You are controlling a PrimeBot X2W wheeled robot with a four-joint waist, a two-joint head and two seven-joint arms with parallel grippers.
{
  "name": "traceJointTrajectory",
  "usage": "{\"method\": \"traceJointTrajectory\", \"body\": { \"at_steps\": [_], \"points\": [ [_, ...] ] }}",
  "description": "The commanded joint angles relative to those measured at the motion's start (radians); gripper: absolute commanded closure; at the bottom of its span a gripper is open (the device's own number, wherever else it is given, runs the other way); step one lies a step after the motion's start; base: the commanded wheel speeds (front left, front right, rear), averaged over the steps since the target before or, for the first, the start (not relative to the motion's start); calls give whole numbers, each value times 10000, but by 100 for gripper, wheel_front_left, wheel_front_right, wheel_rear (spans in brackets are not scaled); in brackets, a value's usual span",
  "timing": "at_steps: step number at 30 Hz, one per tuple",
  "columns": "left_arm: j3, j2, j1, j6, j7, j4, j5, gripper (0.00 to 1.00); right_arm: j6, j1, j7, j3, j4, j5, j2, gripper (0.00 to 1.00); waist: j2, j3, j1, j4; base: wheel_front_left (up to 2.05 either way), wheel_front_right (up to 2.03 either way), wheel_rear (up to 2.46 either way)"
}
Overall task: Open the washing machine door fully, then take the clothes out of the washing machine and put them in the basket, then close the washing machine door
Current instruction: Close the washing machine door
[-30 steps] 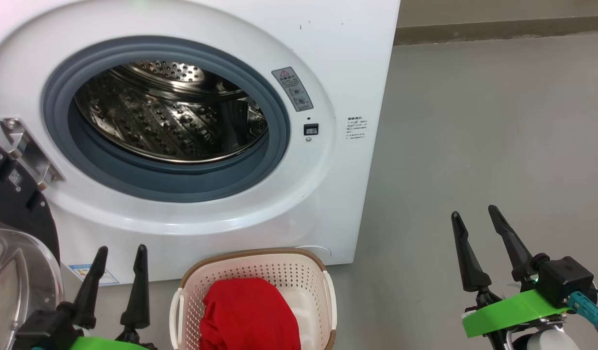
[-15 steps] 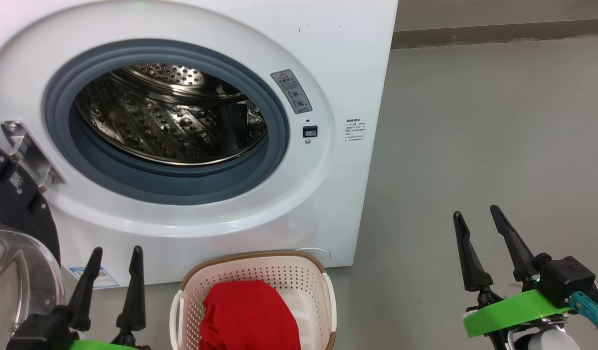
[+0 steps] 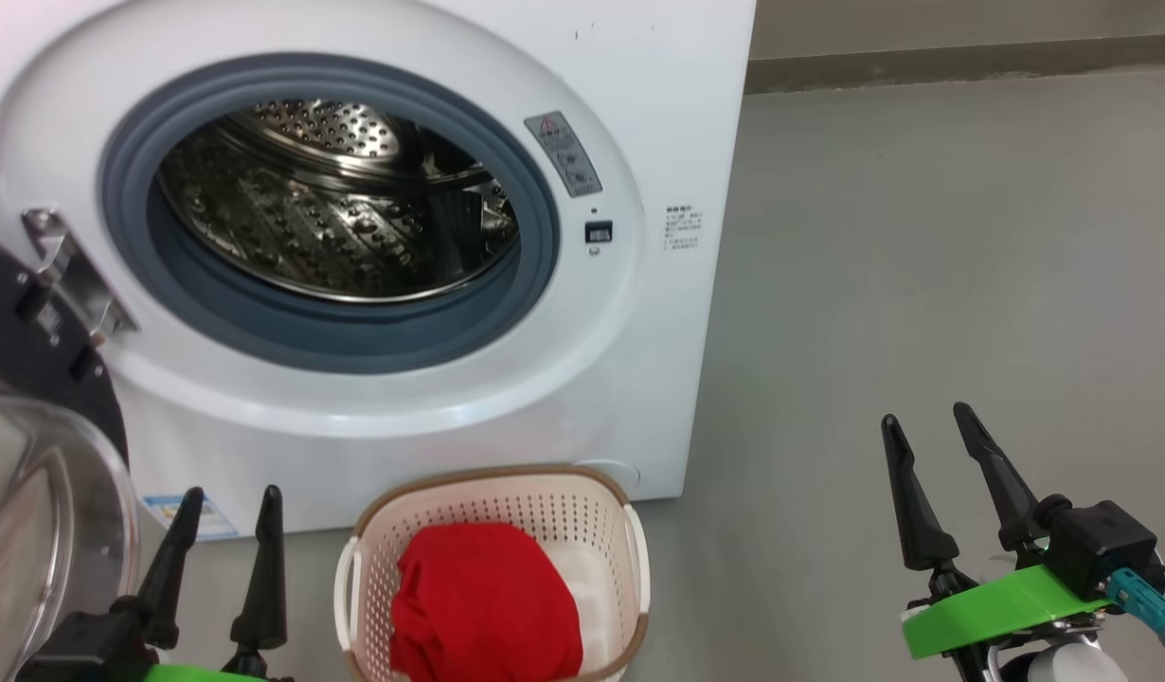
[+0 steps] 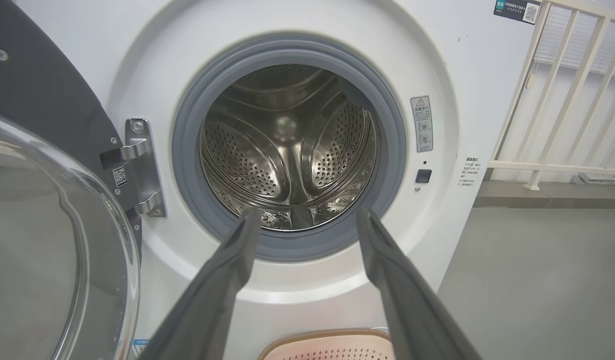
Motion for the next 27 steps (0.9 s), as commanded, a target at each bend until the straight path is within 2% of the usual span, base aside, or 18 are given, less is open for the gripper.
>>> {"method": "traceJointTrajectory", "body": {
  "at_steps": [1,13,27],
  "points": [
    [305,142,-222,-53,-91,-201,49,0,65,-84,-63,186,-223,-161,-33,0,0,-19,0,11,-211,211,0],
    [72,312,-152,-53,-91,-459,-161,0,65,-83,-63,168,-171,-147,-33,0,0,-65,0,102,-146,146,0],
    [-43,299,-104,-54,-91,-467,-197,0,65,-84,-63,213,-159,-67,-33,0,0,-96,0,175,-12,12,0]
  ]
}}
